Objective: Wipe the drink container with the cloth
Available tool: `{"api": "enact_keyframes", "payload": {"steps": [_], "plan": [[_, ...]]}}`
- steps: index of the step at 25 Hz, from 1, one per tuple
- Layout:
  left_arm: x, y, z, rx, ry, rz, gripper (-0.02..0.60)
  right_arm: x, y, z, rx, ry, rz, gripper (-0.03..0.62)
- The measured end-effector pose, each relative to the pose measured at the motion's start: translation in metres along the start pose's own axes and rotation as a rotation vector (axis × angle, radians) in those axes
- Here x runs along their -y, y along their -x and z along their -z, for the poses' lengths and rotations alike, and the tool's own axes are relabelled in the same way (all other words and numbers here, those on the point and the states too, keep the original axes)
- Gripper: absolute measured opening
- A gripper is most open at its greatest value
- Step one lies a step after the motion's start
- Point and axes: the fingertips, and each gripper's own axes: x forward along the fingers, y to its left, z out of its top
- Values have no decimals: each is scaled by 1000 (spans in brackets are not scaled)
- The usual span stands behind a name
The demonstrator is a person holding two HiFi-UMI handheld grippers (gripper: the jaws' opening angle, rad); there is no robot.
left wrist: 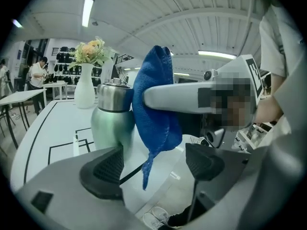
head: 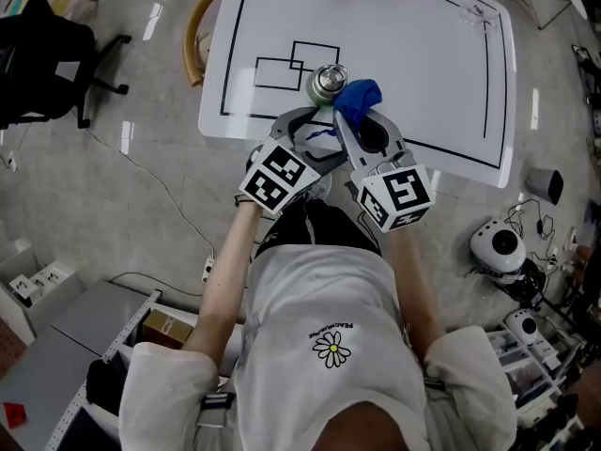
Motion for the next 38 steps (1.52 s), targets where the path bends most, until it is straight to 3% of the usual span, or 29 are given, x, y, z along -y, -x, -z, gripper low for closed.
{"api": "enact_keyframes", "payload": {"steps": [15, 22, 25, 28, 33, 36, 38], "plan": [[13, -22, -6, 0, -41, 81, 391, 1, -3, 2, -32, 17, -50, 43], [-8, 12, -16, 30, -74, -2, 390, 5, 10, -8, -31, 16, -39, 43], [-12, 12, -24, 35, -97, -10, 391, 16, 16, -37, -13, 102, -35, 43], [-13, 12, -28, 46, -89, -8, 390, 26, 0, -67, -34, 250, -108, 43], [-9, 11, -28, 46, -81, -2, 390, 21, -34, -66, -264, 493, -300, 43], [-6, 10, -27, 48, -72, -1, 390, 7, -38, -49, -381, 559, -376, 43], [-7, 10, -25, 51, -66, -4, 390, -2, -38, -43, -403, 562, -394, 43]]}}
